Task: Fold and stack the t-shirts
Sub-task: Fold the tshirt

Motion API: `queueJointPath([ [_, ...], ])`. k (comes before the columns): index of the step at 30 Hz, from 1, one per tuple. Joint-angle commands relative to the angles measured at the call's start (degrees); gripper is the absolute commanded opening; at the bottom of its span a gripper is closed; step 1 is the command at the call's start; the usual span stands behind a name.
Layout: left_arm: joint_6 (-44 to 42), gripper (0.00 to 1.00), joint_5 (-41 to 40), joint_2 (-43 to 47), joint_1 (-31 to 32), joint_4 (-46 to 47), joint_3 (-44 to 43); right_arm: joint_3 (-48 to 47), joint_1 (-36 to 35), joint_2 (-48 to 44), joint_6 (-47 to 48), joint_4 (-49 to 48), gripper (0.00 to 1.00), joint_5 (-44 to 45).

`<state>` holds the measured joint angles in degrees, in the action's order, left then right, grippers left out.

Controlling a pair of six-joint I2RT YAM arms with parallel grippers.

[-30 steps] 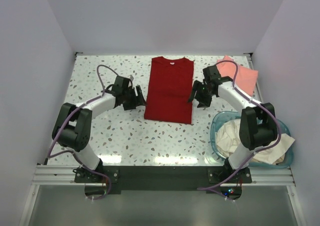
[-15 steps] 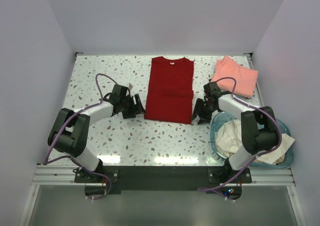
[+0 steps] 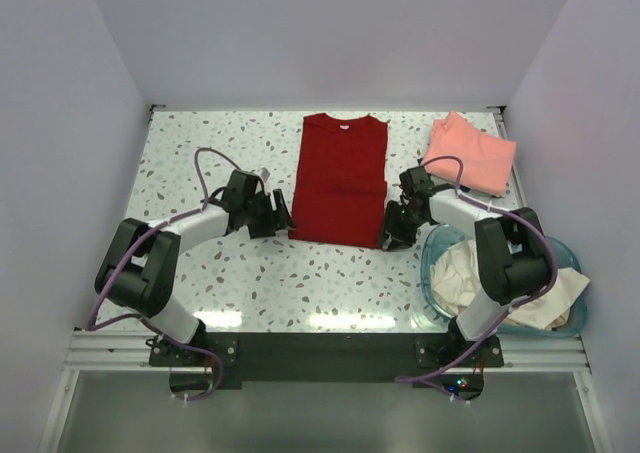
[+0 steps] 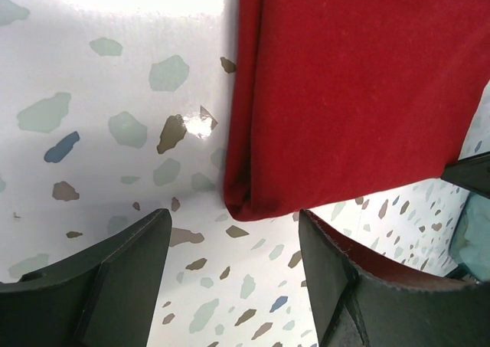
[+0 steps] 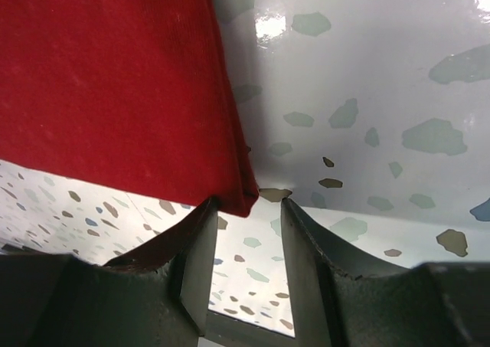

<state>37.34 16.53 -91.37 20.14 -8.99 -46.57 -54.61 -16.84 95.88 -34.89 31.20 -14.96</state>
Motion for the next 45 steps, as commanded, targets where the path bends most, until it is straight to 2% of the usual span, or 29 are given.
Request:
queueJointPath([
  [1, 0.89, 0.72, 0.60, 0.85, 1.13, 1.96, -0.19, 0.38, -0.30, 0.54, 0.18, -1.40, 0.41, -1.04],
  [12, 1.77, 0.70, -3.79, -1.00, 2.71, -1.11, -1.42, 0.03, -0.30, 3.35, 1.06, -2.99, 0.21, -2.44],
  [23, 3.26, 0.48, -3.70, -3.46, 3.50, 0.82, -1.42, -1.38, -0.38, 4.41, 2.55, -1.67, 0.18, -2.62],
  [28, 3.61, 0.45, -3.79, -4.78, 4.20, 1.00, -1.51, -1.73, -0.30, 4.50, 2.64, -1.49, 0.17, -2.62],
  [31, 3.70, 0.38, -3.61, -5.57, 4.38, 1.35, -1.51, -1.99, -0.30, 4.58, 2.90, -1.41, 0.15, -2.79],
  [35, 3.61, 0.22, -3.79, -6.19, 4.56, 0.56, -1.69, -2.60, -0.30, 4.58, 3.25, -0.97, 0.12, -2.97],
  [41, 3.18, 0.00, -3.62, -6.19, 4.91, 0.20, -1.07, -3.13, -0.30, 3.97, 3.52, -0.62, 0.01, -3.49],
  [45, 2.56, 0.00, -4.31, -4.52, 5.26, -0.41, -0.37, -3.13, -0.30, 2.92, 3.52, 0.09, 0.00, -3.50],
])
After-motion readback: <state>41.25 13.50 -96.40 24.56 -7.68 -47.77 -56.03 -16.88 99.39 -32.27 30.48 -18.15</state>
